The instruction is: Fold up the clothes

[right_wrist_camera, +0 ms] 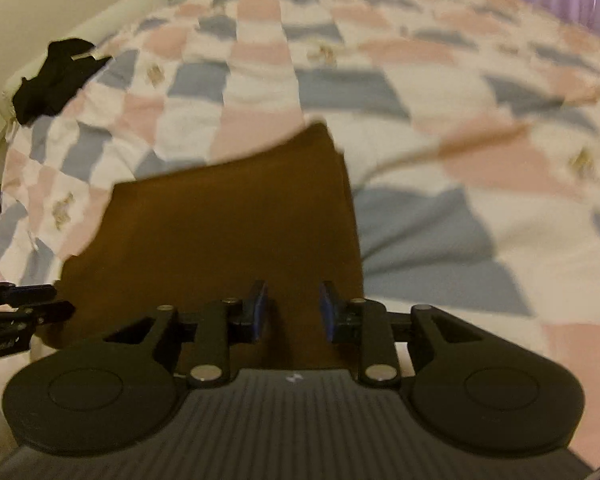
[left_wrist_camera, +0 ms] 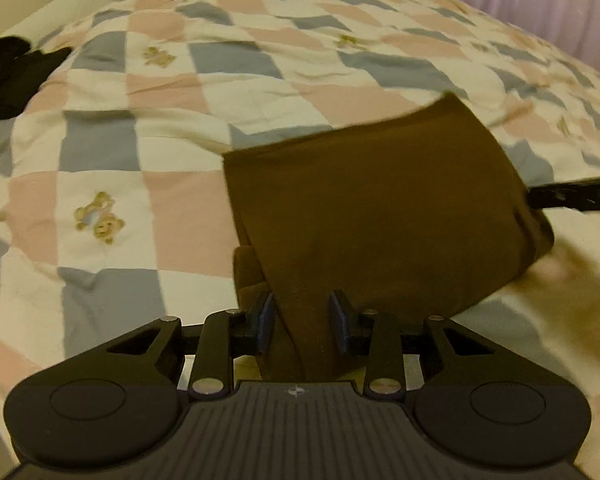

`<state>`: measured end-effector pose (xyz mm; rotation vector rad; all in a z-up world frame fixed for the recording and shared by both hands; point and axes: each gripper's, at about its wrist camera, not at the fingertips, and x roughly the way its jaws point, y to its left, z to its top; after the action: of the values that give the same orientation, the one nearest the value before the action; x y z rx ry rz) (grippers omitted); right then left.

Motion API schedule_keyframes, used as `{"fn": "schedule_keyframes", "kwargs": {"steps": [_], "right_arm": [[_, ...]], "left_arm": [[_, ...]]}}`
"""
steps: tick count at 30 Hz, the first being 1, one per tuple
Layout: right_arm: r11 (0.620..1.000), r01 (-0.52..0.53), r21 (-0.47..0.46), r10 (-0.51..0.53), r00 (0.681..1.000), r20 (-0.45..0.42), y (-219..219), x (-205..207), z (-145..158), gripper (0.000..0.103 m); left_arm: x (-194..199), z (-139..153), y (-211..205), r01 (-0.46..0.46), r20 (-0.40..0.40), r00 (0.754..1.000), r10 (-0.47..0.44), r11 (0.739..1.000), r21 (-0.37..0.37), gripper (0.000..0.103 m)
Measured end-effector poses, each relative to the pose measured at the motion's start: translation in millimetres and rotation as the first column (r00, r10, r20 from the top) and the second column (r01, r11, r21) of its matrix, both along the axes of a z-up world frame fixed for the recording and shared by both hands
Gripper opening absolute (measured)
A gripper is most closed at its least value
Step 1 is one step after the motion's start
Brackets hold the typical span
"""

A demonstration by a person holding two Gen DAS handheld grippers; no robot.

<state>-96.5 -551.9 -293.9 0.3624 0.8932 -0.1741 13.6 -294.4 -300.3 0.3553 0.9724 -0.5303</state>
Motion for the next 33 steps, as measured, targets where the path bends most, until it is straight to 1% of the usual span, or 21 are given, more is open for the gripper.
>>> {"fn": "schedule_keyframes", "kwargs": {"steps": [1, 5, 7, 9, 13, 18, 20, 25, 29, 33], "right_arm": [[1.0, 0.013, 0.021, -0.013, 1.0, -0.013, 2, -8, 6, 0.039], [0.99, 0.073, 0.12, -0.067, 0.996, -0.056, 12, -42, 29, 0.041], [0.982, 0.102, 0.16, -0.095, 0.994, -0.054, 21, -61, 43, 0.044], [0.978, 0.109, 0.18, -0.104, 0.994, -0.04, 32, -78, 59, 0.047], [0.979, 0.092, 0.181, -0.091, 0.996, -0.013, 52, -107, 93, 0.051], [0.988, 0.066, 0.138, -0.066, 0.998, -0.003, 73, -133, 134, 0.062], [0.99, 0.057, 0.131, -0.057, 0.998, 0.002, 81, -142, 146, 0.063], [0.992, 0.03, 0.122, -0.033, 0.999, 0.023, 97, -162, 168, 0.067], [0.992, 0.024, 0.125, -0.028, 0.999, 0.031, 102, -173, 175, 0.067], [0.991, 0.029, 0.13, -0.033, 0.999, 0.027, 102, -178, 175, 0.067]], "left_arm": [[-2, 8, 0, -0.014, 0.0, 1.0, 0.014, 1.0, 0.003, 0.035], [-21, 41, 0, -0.06, -0.013, 0.998, 0.06, 0.998, 0.037, 0.035], [-35, 60, 2, -0.079, -0.022, 0.997, 0.08, 0.996, 0.043, 0.036], [-51, 79, 5, -0.091, -0.02, 0.996, 0.093, 0.994, 0.054, 0.038], [-85, 120, 15, -0.1, 0.006, 0.995, 0.099, 0.993, 0.057, 0.044], [-119, 159, 28, -0.12, 0.037, 0.992, 0.117, 0.991, 0.06, 0.048], [-131, 170, 33, -0.125, 0.055, 0.991, 0.121, 0.989, 0.076, 0.052], [-151, 189, 43, -0.142, 0.068, 0.988, 0.137, 0.987, 0.077, 0.052], [-160, 197, 46, -0.141, 0.088, 0.987, 0.134, 0.987, 0.081, 0.053], [-163, 199, 45, -0.141, 0.103, 0.986, 0.131, 0.985, 0.097, 0.054]]}}
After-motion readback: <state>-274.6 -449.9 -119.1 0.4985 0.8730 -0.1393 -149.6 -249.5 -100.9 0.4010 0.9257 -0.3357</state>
